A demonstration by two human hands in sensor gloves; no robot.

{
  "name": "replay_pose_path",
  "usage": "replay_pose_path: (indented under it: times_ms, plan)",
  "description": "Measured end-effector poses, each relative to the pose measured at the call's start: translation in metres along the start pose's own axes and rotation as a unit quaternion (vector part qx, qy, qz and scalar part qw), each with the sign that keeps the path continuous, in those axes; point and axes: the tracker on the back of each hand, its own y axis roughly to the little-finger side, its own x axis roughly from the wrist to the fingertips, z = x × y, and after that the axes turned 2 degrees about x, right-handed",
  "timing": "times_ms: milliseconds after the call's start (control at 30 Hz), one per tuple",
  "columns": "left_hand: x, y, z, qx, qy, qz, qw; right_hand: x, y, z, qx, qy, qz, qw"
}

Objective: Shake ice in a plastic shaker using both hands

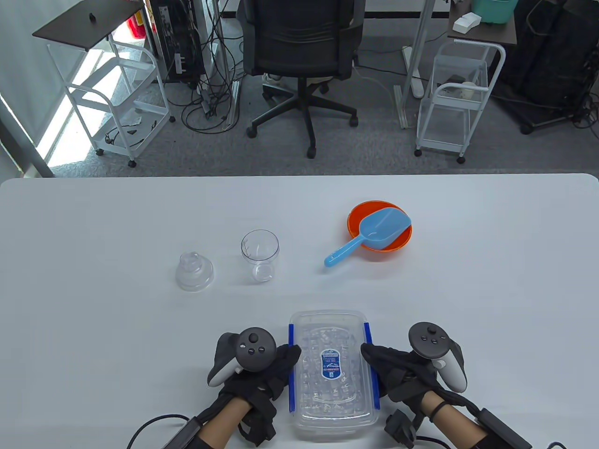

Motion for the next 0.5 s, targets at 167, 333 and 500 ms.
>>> replay_pose_path:
  times_ms: [167,333,500]
  plan:
    - [0.0011,0.0025,0.0006,0.004,0.0,-0.017,1.0,0.0003,0.0004,-0.0003,0.007,0.001,-0.008,1.0]
    - [0.0012,0.003,-0.0012,-0.002,-0.018,-0.01,1.0,0.0004,0.0007,-0.0007,0.008,0.002,-0.013,1.0]
    - [0.001,0.003,-0.0007,-0.008,-0.014,-0.012,1.0,0.0004,0.0003,-0.001,0.009,-0.002,-0.016,1.0]
